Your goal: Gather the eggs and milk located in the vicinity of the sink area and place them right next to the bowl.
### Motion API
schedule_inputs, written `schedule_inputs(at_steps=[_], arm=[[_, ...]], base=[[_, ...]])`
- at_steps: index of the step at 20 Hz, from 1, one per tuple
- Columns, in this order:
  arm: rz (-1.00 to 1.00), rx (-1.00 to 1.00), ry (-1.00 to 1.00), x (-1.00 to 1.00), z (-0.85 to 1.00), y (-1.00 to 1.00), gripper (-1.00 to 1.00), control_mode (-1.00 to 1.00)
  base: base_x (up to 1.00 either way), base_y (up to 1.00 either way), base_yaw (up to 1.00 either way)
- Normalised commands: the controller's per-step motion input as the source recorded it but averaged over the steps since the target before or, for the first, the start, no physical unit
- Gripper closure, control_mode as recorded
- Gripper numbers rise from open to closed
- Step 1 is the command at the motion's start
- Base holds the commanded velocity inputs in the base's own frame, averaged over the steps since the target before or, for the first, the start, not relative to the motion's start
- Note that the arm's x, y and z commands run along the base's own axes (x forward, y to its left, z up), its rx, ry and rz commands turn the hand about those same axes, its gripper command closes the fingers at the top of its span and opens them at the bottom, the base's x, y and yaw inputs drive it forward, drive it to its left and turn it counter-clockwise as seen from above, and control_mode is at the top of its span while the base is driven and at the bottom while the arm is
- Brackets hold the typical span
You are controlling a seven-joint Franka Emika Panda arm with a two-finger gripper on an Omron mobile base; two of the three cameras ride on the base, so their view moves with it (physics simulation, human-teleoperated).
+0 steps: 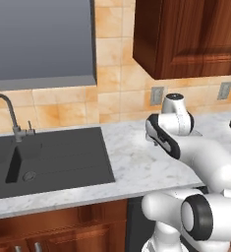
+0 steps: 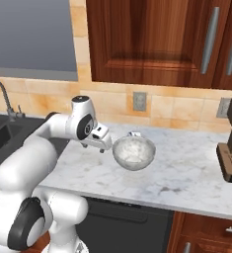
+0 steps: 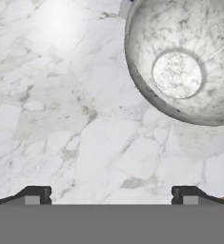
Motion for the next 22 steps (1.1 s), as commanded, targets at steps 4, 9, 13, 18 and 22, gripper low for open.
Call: schedule_inputs(at_steps=[4,9,13,18,22], arm=[[0.0,0.0,0.0,0.0,0.0,0.0,-1.0,1.0],[0.0,0.0,0.0,0.0,0.0,0.0,-1.0,1.0],[0.0,0.0,0.0,0.0,0.0,0.0,-1.0,1.0],[0.0,0.0,0.0,0.0,0.0,0.0,-1.0,1.0],[0.0,0.0,0.0,0.0,0.0,0.0,-1.0,1.0]], base=[[-0.08,0.69,0.0],[-0.14,0.88,0.0],[-0.07,0.96,-0.03],[-0.01,0.95,-0.03],[0.0,0.89,-0.04]])
